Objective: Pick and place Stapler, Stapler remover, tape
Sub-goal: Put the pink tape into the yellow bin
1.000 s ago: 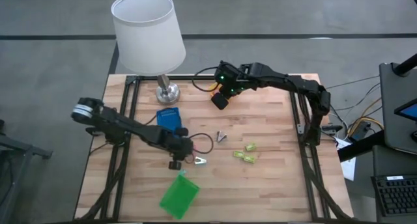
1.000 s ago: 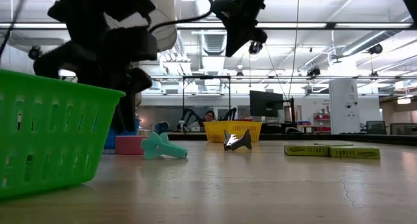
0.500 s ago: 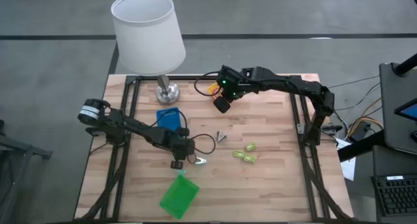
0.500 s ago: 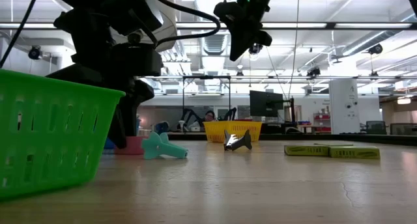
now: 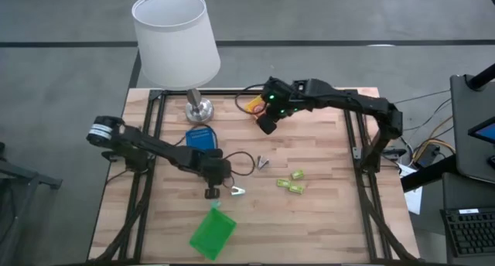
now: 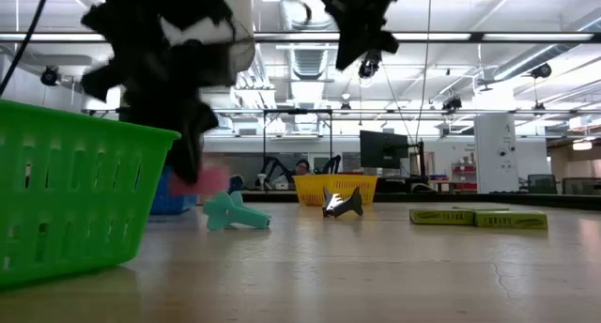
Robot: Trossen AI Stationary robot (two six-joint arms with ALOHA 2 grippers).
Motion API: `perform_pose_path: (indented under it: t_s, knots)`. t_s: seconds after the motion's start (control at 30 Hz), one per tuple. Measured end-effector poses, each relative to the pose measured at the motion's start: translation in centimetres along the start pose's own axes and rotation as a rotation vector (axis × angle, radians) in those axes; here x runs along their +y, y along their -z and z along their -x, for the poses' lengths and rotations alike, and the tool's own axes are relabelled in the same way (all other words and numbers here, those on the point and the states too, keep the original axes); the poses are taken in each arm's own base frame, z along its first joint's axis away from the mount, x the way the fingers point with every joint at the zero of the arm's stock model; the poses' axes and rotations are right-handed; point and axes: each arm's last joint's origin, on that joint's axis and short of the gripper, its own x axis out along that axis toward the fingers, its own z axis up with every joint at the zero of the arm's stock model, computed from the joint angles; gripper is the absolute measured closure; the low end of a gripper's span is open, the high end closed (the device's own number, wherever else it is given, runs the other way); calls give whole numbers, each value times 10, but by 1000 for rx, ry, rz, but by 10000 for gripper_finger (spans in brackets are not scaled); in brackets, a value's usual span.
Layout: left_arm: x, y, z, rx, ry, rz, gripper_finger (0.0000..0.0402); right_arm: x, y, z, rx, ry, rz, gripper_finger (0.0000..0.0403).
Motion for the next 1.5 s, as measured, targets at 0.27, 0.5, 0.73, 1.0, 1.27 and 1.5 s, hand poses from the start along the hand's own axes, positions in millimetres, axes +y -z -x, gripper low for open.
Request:
perform_pose_path:
  t_s: [0.27, 0.5, 0.73, 1.0, 1.27, 1.5]
  knots:
    - [10, -30, 91, -369, -67, 102, 362, -8, 0, 61, -202, -93, -38, 394]
    - [33, -37, 170, -714, -25, 312, 358, -3, -4, 89, -351, -322, 17, 391]
    - [49, -35, 213, -981, 182, 533, 356, 27, -6, 100, -478, -477, 145, 326]
    - [53, -38, 234, -1135, 367, 740, 353, 59, -1, 108, -644, -449, 288, 219]
    - [52, -47, 242, -1246, 490, 736, 352, 82, -4, 87, -669, -467, 303, 97]
    - [52, -49, 238, -1230, 505, 765, 351, 98, -6, 76, -754, -406, 317, 28]
